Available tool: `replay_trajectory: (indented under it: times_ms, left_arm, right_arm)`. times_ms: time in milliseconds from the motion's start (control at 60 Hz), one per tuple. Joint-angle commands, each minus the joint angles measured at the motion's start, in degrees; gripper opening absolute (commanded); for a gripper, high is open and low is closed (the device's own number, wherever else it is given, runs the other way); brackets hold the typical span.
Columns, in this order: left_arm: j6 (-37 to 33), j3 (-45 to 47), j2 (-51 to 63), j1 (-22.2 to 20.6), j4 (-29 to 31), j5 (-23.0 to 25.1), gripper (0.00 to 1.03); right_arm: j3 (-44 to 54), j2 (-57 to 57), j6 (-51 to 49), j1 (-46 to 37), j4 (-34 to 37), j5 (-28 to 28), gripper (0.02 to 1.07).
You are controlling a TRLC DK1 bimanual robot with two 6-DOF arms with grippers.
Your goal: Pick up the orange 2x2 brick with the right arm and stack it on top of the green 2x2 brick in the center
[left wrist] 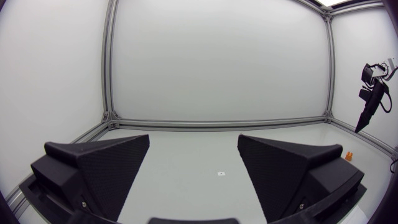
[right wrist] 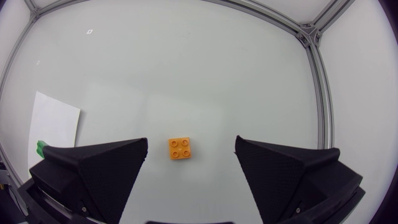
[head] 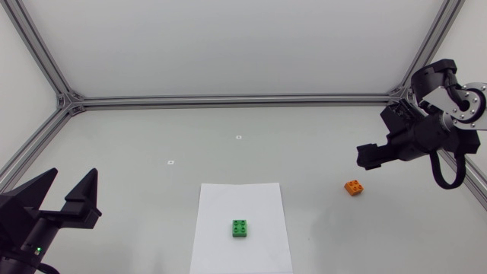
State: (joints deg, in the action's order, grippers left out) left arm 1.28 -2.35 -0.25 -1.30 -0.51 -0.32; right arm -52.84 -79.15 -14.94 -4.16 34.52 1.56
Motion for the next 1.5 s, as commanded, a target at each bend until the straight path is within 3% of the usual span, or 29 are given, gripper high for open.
replay_trajectory:
  times_ms: [0, 217, 600, 1333, 1483]
  left_arm:
    - [-0.8, 2.3, -0.5, 0.2, 0.9, 0.2, 0.99]
    - [-0.8, 2.3, -0.5, 0.2, 0.9, 0.2, 0.99]
    - [-0.8, 2.3, -0.5, 0.2, 0.9, 0.2, 0.99]
    - [-0.8, 2.3, -0.5, 0.2, 0.8, 0.2, 0.99]
    - [-0.8, 2.3, -0.5, 0.2, 0.9, 0.2, 0.99]
  right_arm:
    - [-1.6, -4.4, -1.8, -0.4, 0.4, 0.4, 1.02]
    - [-3.4, -14.4, -6.4, -0.1, 3.4, 2.8, 1.02]
    - [-10.9, -24.1, -10.4, -3.0, 9.2, 1.2, 1.02]
    - [-12.2, -28.2, -9.7, 0.7, 10.7, 0.5, 0.92]
    - [-12.0, -28.2, -9.7, 0.7, 10.3, 0.8, 0.86]
